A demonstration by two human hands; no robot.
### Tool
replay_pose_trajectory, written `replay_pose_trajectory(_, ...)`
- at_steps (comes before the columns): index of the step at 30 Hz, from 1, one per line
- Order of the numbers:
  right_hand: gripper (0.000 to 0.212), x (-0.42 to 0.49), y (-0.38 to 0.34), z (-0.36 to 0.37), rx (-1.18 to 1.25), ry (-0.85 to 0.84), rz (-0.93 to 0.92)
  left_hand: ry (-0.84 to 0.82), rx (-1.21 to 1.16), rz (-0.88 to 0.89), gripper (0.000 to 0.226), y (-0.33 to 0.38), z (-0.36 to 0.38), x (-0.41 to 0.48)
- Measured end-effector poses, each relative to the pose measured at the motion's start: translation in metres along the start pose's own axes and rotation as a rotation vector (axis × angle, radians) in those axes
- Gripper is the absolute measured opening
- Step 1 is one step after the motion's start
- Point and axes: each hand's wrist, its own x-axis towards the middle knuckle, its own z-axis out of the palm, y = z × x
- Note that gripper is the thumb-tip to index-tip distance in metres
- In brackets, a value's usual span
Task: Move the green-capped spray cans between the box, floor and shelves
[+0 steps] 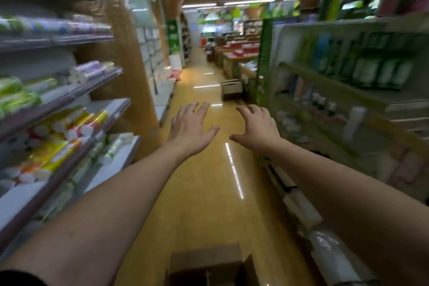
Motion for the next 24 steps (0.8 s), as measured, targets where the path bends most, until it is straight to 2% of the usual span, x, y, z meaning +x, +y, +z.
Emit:
replay_pose_trajectory(5, 0.089, -0.053, 0.052, -0.039, -0.075, 0.002, 0.237, -0.086, -0.149, 0.199, 0.077, 0.064, 0.023, 0.007)
replay_pose_trajectory(11, 0.088, -0.173, 0.121, -0.078, -0.196, 0.009, 0.602, -0.267, -0.302, 0.496, 0.077, 0.189, 0.060, -0.032)
replay_pose_trajectory(19, 0.084, -0.377, 0.190, -0.149, -0.290, 0.066, 1.066, -0.469, -0.415, 0.888, 0.077, 0.363, 0.088, -0.160)
replay_pose_trajectory(24, 0.086, -0.498, 0.219, -0.155, -0.247, 0.049, 1.279, -0.616, -0.430, 1.042, 0.076, 0.445, 0.106, -0.255)
